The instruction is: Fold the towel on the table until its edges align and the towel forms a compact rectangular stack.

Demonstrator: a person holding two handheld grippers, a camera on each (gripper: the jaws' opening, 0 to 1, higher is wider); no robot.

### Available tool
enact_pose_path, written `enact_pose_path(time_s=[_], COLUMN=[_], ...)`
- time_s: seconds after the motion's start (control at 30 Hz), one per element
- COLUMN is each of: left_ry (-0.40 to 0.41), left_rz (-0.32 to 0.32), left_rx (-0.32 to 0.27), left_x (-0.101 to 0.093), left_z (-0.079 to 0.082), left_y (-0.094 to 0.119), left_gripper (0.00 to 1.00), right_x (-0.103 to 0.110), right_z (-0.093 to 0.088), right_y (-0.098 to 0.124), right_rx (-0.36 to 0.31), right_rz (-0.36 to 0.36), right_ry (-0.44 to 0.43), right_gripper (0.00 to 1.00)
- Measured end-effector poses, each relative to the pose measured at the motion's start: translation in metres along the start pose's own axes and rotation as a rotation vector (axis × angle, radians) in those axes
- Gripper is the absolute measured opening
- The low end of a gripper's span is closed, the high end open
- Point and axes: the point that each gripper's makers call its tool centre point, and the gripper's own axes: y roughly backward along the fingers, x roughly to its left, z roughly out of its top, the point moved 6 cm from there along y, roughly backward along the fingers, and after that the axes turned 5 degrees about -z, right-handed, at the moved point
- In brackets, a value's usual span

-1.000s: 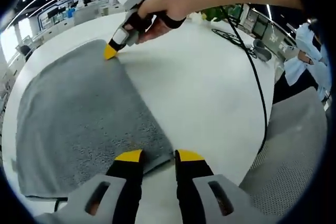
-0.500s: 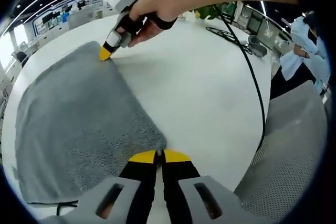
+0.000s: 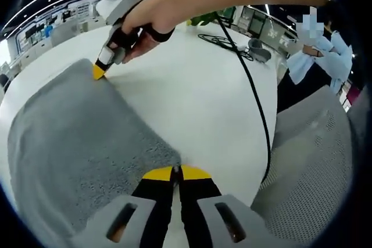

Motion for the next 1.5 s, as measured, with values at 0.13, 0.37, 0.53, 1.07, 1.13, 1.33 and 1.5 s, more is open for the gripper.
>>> enact_pose_path(time_s=[0.13, 0.37, 0.53, 1.07, 1.13, 1.33, 1.5], left_ry=[-0.028, -0.078, -0.076, -0.114, -0.114, -0.103, -0.087], left_rz=[-0.040, -0.104, -0.137, -0.214, -0.219, -0.220, -0.223], left_rx=[0.000, 0.001, -0.020, -0.037, -0.041, -0.040, -0.061], left_x=[-0.008, -0.028, -0.043, -0.076, -0.080, -0.079, -0.080], left_z=[0.010, 0.031, 0.044, 0.085, 0.087, 0.083, 0.082], left_y=[-0.011, -0.029, -0.043, -0.092, -0.095, -0.095, -0.094], left_gripper=[0.03, 0.03, 0.03, 0.03, 0.03, 0.03, 0.07], right_x=[-0.016, -0.043, -0.061, -0.108, -0.113, -0.114, -0.121], right_z=[-0.010, -0.025, -0.037, -0.057, -0.061, -0.063, -0.061], right_y=[0.013, 0.032, 0.046, 0.070, 0.072, 0.074, 0.075], right_rx=[0.003, 0.013, 0.027, 0.051, 0.053, 0.039, 0.012], right_rz=[-0.026, -0.064, -0.087, -0.160, -0.163, -0.164, -0.204], right_ry=[-0.008, -0.023, -0.011, -0.001, -0.006, -0.017, -0.046], right_gripper=[0.01, 0.01, 0.01, 0.01, 0.01, 0.02, 0.11])
